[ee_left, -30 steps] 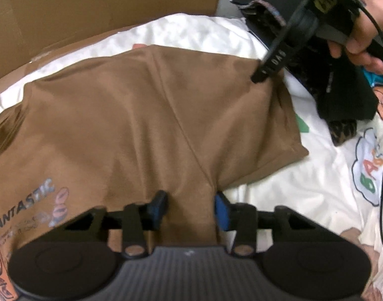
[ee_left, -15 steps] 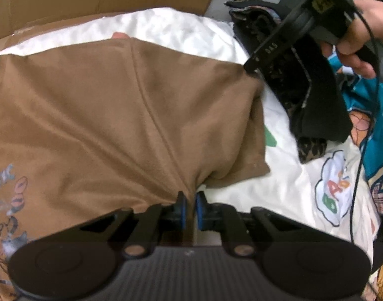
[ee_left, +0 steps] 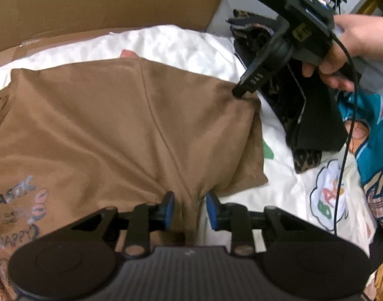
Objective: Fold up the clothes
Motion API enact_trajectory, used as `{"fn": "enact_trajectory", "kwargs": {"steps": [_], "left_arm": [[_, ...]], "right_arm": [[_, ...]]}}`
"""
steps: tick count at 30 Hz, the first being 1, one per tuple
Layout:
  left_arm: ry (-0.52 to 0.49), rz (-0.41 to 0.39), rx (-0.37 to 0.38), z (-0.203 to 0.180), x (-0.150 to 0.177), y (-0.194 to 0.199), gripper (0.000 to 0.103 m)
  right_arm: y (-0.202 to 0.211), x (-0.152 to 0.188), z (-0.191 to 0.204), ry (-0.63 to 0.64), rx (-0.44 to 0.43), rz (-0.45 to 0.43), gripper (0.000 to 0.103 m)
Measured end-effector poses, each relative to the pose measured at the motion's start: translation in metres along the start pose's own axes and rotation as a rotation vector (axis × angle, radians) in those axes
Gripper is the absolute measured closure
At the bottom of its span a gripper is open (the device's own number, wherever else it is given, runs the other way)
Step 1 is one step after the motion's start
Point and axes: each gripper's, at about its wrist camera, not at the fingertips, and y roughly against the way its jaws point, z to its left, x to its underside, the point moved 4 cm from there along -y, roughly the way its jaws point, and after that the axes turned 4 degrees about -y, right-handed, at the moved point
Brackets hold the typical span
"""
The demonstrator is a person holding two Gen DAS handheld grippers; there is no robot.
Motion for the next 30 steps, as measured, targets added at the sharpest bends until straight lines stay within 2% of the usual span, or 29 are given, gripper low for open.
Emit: {"fn": "enact_trajectory", "kwargs": {"steps": [4,6,8,10,12,14,17,25,30], "left_arm": [[0.024,-0.03,-0.015,0.013,-0.008,0.007,0.073],[0.025,-0.03,-0.053,0.023,-0.01,0.009,0.073],[0.043,-0.018,-0.103,0.037,-0.012,0.008,0.073],[0.078,-0.006,-0.119,0.05,-0.011,0.007,0.073],[0.107,0.003,-0.118,0.06,-0.009,0.007,0.073],[0.119,0.006,-0.115,0.064,-0.006,0.008,0.073],[0.114,0.006,-0.112,0.063,-0.005,0.007,0.073],[0.101,0.002,-0.096,0.057,-0.011,0.0,0.073],[0.086,0.012,-0.094,0.054,-0.01,-0.005,0.073]], "right_arm": [[-0.01,0.0,0.003,0.025,0.032,0.02,0.07],[-0.021,0.003,0.008,0.064,0.063,0.035,0.069],[-0.025,0.002,0.008,0.052,0.06,0.031,0.069],[-0.026,0.002,0.006,0.044,0.048,0.038,0.071],[-0.025,0.002,0.005,0.056,0.039,0.049,0.077],[-0.024,0.003,0.003,0.059,0.056,0.066,0.095],[-0.023,0.002,0.002,0.07,0.078,0.085,0.1],[-0.014,-0.007,-0.004,0.14,0.233,0.085,0.103],[-0.028,-0.013,0.001,0.222,0.349,0.076,0.103]]}}
